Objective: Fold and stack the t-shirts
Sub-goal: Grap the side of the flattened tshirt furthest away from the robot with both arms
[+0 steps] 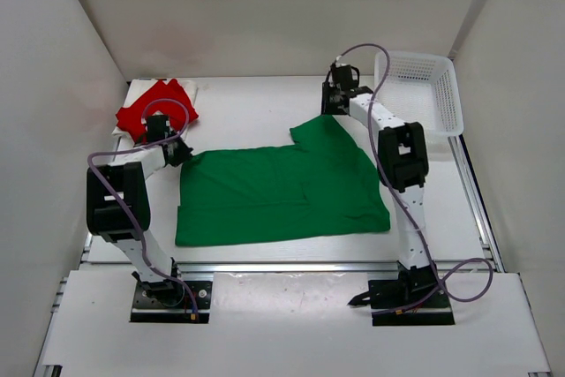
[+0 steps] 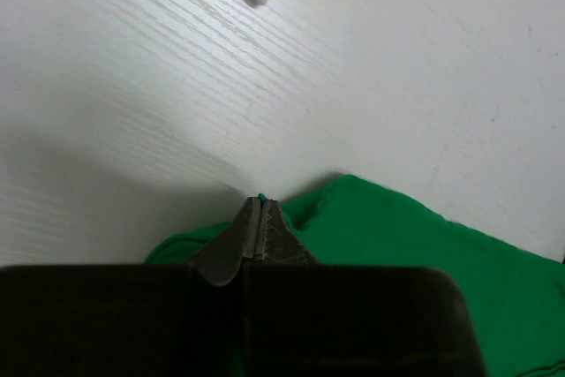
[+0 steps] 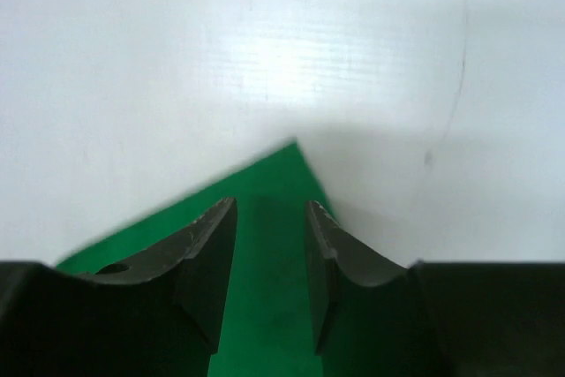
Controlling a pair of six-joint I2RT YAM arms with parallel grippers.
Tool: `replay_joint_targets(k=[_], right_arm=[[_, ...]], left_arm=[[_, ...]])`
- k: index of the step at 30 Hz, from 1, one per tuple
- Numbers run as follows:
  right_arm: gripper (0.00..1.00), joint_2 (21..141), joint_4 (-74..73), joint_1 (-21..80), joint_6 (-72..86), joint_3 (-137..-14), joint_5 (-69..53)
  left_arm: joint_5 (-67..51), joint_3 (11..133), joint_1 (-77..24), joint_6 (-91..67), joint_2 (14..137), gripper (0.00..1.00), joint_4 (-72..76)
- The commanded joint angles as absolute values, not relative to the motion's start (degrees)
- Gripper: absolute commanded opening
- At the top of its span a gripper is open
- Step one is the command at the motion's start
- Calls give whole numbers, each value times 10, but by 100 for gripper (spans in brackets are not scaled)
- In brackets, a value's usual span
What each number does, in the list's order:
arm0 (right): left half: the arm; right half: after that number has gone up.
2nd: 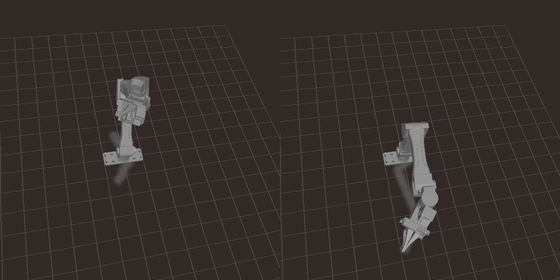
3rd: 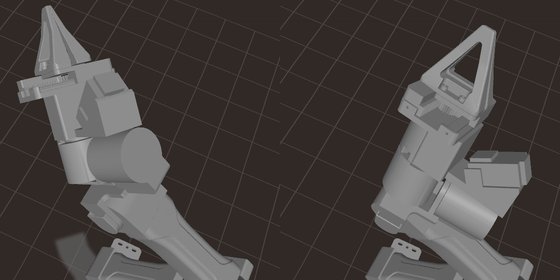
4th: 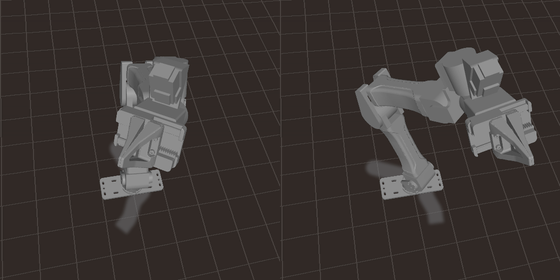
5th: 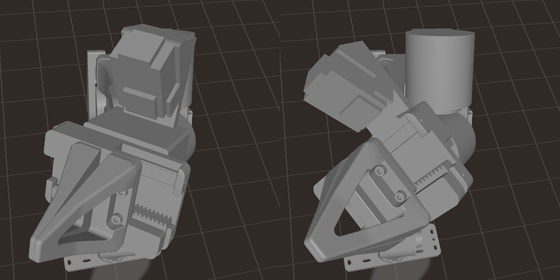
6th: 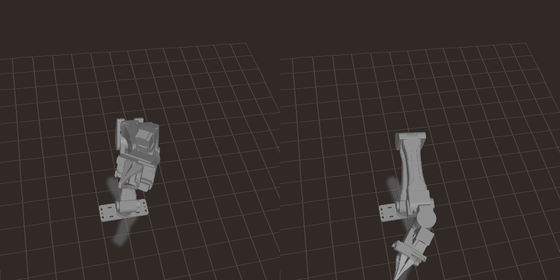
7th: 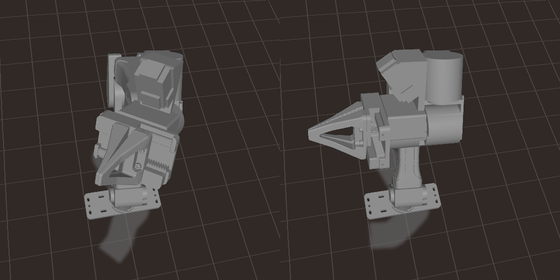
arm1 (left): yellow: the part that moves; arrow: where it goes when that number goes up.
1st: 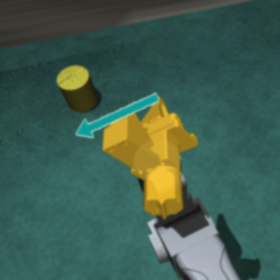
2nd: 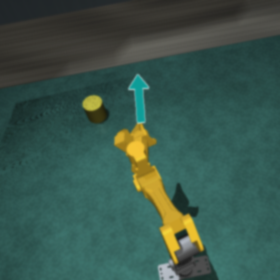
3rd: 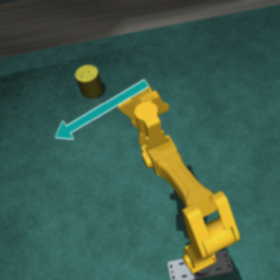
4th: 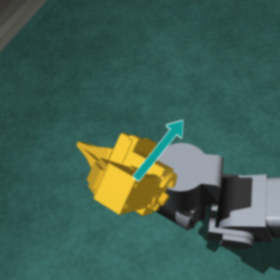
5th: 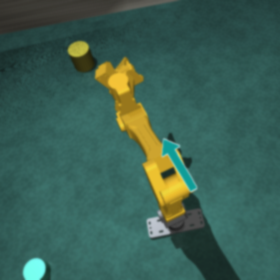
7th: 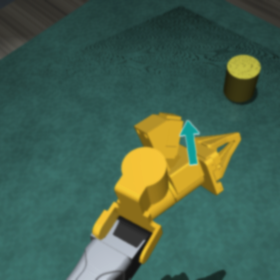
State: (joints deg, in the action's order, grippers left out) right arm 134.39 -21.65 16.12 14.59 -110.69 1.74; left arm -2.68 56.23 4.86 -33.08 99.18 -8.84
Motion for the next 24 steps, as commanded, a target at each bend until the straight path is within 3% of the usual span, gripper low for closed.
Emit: replay_joint_targets(k=[1,4,12,14,16,20,24], right_arm=[[34,1414,-336,168,98,-1258,73],[34,1489,-411,173,91,-1386,86],[30,1491,-416,177,105,-1381,76],[35,1491,-404,172,98,-1377,71],[35,1491,-398,171,98,-1375,60],[8,1491,-406,165,105,-1383,55],[0,1456,-416,164,96,-1387,57]], left_arm=[[-54,555,46,-343,964,0,-61],[-64,555,47,-348,973,0,-55],[-67,555,49,-352,973,0,-51],[-66,553,48,-352,973,0,-47],[-60,555,49,-350,972,0,-54],[-62,549,46,-351,970,0,-47],[-62,567,37,-352,970,0,-52]])
